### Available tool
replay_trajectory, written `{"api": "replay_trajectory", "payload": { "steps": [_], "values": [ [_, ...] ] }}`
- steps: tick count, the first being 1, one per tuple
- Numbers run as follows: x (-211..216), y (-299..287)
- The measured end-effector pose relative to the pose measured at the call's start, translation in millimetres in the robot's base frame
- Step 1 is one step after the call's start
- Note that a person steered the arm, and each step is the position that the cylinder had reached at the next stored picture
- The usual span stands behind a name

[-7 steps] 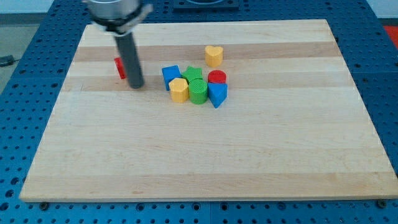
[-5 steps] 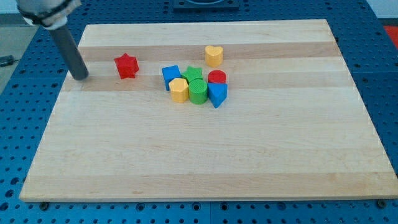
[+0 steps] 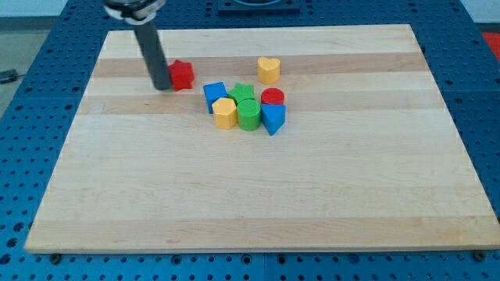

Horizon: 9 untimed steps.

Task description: Push the red star above the green star

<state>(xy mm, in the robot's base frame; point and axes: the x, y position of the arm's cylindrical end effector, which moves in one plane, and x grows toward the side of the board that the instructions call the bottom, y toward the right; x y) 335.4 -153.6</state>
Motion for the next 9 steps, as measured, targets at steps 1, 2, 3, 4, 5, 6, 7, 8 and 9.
{"api": "replay_trajectory", "payload": {
  "steps": [1, 2, 3, 4, 5, 6, 7, 8, 9],
  "values": [
    [-1.6, 21.8],
    [-23.0, -11.1],
    [-51.2, -9.5],
    [-48.4, 26.2],
    [-11.7, 35.9],
    [-2.5, 66.6],
    [-2.5, 79.3],
    [-36.1, 67.7],
    [-64.2, 106.8]
  ]
}}
